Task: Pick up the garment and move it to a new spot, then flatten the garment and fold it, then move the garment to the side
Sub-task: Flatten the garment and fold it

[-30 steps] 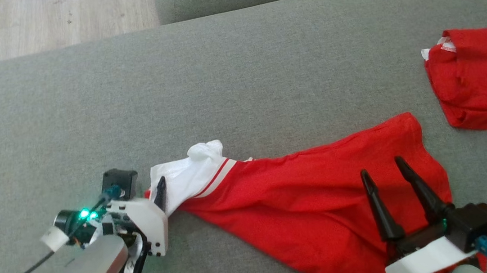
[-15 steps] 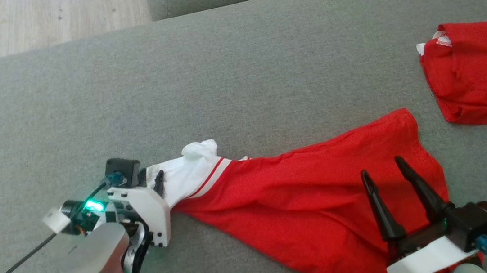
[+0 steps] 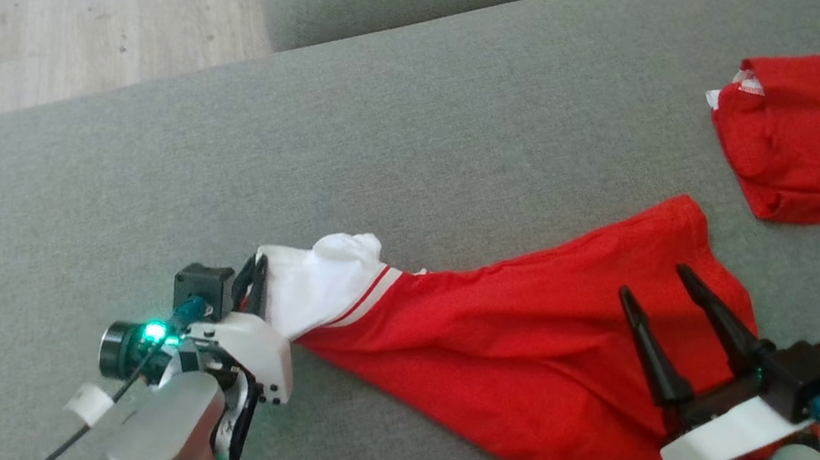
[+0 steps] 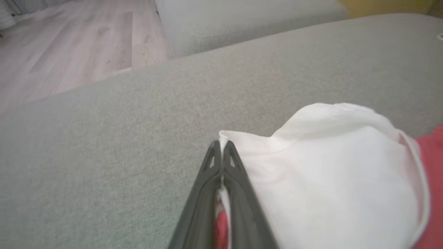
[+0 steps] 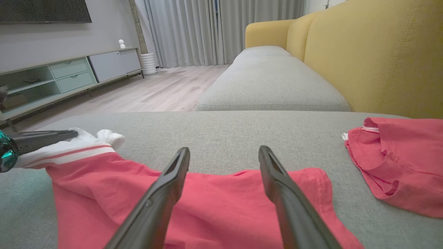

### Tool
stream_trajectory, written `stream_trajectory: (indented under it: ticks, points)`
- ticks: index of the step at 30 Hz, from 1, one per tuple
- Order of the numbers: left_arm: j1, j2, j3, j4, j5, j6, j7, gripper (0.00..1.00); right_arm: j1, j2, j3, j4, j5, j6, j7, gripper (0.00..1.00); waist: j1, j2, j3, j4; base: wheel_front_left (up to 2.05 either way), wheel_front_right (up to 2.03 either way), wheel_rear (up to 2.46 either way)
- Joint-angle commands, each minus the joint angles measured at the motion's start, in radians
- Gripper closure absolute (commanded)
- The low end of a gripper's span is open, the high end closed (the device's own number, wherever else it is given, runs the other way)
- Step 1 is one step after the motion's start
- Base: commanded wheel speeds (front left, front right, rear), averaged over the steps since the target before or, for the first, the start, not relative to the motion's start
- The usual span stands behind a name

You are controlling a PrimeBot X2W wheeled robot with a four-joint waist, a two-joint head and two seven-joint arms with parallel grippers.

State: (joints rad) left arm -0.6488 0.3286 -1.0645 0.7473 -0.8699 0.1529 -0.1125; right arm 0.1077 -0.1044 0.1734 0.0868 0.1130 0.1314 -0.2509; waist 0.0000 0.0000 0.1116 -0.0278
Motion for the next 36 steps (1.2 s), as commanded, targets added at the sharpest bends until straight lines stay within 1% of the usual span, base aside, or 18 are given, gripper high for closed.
stream_trajectory:
  ticks: [1, 6, 9, 10, 13, 17, 19, 24, 29, 30, 31, 32, 33, 34, 35, 36]
  points:
    - [-0.052, 0.041, 0.043, -0.029, 0.010, 0.009, -0.022, 1.00, -0.024, -0.010, 0.010, -0.020, -0.008, -0.001, -0.011, 0.00, 0.0000, 0.0000, -0.004, 0.006, 0.00, 0.00, 0.00]
    - [-0.056, 0.097, 0.051, -0.111, 0.020, 0.024, -0.034, 1.00, -0.079, -0.010, -0.054, 0.040, -0.021, -0.001, -0.011, 0.00, 0.0000, 0.0000, 0.002, 0.012, 0.00, 0.00, 0.00]
    - [-0.056, 0.134, 0.054, -0.170, 0.023, 0.040, -0.020, 1.00, -0.148, -0.010, -0.097, 0.155, -0.010, -0.001, 0.001, 0.00, 0.0000, 0.0000, 0.011, 0.012, 0.00, 0.00, 0.00]
    - [-0.055, 0.144, 0.055, -0.189, 0.023, 0.045, -0.014, 1.00, -0.181, -0.015, -0.107, 0.193, -0.009, -0.001, 0.021, 0.00, 0.0000, 0.0000, 0.016, 0.012, 0.00, 0.00, 0.00]
    - [-0.056, 0.172, 0.055, -0.243, 0.026, 0.060, 0.005, 1.00, -0.287, -0.035, -0.101, 0.292, 0.021, -0.001, 0.127, 0.00, 0.0000, 0.0000, 0.033, 0.016, 0.00, 0.00, 0.00]
    - [-0.063, 0.194, 0.053, -0.301, 0.032, 0.079, 0.026, 1.00, -0.414, -0.079, -0.103, 0.385, 0.032, -0.001, 0.271, 0.00, 0.0000, 0.0000, 0.058, 0.026, 0.00, 0.00, 0.00]
    - [-0.065, 0.200, 0.051, -0.324, 0.034, 0.087, 0.034, 1.00, -0.464, -0.098, -0.107, 0.418, 0.027, -0.001, 0.321, 0.00, 0.0000, 0.0000, 0.067, 0.032, 0.00, 0.00, 0.00]
    - [-0.070, 0.209, 0.047, -0.358, 0.039, 0.096, 0.046, 1.00, -0.529, -0.121, -0.114, 0.483, 0.013, -0.001, 0.403, 0.00, 0.0000, 0.0000, 0.084, 0.050, 0.00, 0.00, 0.00]
    - [-0.074, 0.214, 0.048, -0.371, 0.039, 0.102, 0.049, 1.00, -0.529, -0.117, -0.095, 0.505, 0.023, -0.001, 0.446, 0.00, 0.0000, 0.0000, 0.089, 0.061, 0.00, 0.00, 0.00]
    - [-0.074, 0.215, 0.048, -0.374, 0.039, 0.103, 0.050, 1.00, -0.527, -0.116, -0.092, 0.505, 0.027, -0.001, 0.452, 0.05, 0.0000, 0.0000, 0.091, 0.062, 0.00, 0.00, 0.00]
    - [-0.075, 0.215, 0.048, -0.376, 0.039, 0.105, 0.051, 1.00, -0.525, -0.116, -0.090, 0.505, 0.030, -0.001, 0.454, 0.13, 0.0000, 0.0000, 0.091, 0.064, 0.00, 0.00, 0.00]
    - [-0.075, 0.216, 0.048, -0.379, 0.039, 0.106, 0.051, 1.00, -0.524, -0.115, -0.089, 0.503, 0.031, -0.001, 0.453, 0.29, 0.0000, 0.0000, 0.092, 0.064, 0.00, 0.00, 0.00]
    - [-0.074, 0.218, 0.048, -0.380, 0.039, 0.107, 0.051, 1.00, -0.522, -0.115, -0.087, 0.502, 0.033, -0.001, 0.454, 0.51, 0.0000, 0.0000, 0.092, 0.065, 0.00, 0.00, 0.00]
    - [-0.073, 0.219, 0.049, -0.381, 0.038, 0.107, 0.051, 1.00, -0.520, -0.114, -0.085, 0.501, 0.034, -0.001, 0.454, 0.63, 0.0000, 0.0000, 0.092, 0.065, 0.00, 0.00, 0.00]
    - [-0.073, 0.220, 0.049, -0.382, 0.037, 0.108, 0.051, 1.00, -0.518, -0.114, -0.085, 0.500, 0.034, -0.001, 0.454, 0.93, 0.0000, 0.0000, 0.092, 0.066, 0.00, 0.00, 0.00]
    - [-0.072, 0.221, 0.049, -0.382, 0.036, 0.109, 0.051, 1.00, -0.516, -0.113, -0.084, 0.501, 0.036, -0.001, 0.458, 1.00, 0.0000, 0.0000, 0.092, 0.066, 0.00, 0.00, 0.00]
